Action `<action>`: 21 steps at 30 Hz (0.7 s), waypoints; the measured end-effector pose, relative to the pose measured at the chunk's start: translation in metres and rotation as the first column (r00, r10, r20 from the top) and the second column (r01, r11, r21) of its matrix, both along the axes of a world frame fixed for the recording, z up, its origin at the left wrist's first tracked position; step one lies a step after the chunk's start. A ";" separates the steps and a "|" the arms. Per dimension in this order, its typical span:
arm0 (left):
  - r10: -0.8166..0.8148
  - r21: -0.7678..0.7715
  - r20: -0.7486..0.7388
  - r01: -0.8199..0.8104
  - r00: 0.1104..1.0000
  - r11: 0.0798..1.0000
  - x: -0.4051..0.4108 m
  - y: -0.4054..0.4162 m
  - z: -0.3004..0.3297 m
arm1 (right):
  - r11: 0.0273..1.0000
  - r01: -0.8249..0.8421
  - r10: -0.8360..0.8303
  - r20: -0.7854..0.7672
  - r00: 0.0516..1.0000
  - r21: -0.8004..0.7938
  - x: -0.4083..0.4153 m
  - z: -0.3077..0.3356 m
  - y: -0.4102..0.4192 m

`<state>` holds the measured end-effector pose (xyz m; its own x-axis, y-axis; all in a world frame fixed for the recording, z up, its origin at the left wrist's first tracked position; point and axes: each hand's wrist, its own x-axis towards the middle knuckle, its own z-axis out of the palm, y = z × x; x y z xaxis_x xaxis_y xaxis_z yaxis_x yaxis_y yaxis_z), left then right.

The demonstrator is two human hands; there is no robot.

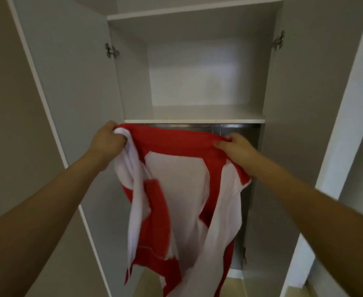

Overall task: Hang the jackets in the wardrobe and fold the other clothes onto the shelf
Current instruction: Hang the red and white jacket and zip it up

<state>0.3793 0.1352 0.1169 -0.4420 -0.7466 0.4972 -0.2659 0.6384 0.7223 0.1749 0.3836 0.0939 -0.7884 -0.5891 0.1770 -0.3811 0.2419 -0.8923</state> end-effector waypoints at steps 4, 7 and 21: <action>0.013 0.247 0.062 -0.028 0.998 0.969 0.015 -0.013 -0.012 | 0.856 0.154 0.252 -0.659 0.709 0.493 -0.014 0.041 -0.010; -0.240 0.331 0.317 0.130 0.918 0.935 0.021 0.002 -0.014 | 0.824 0.327 0.188 -0.769 0.611 0.462 -0.022 0.054 -0.022; -0.109 0.695 -0.529 0.503 0.842 0.514 -0.014 -0.029 -0.018 | 0.554 0.638 0.183 -0.825 0.535 0.536 -0.074 0.050 -0.063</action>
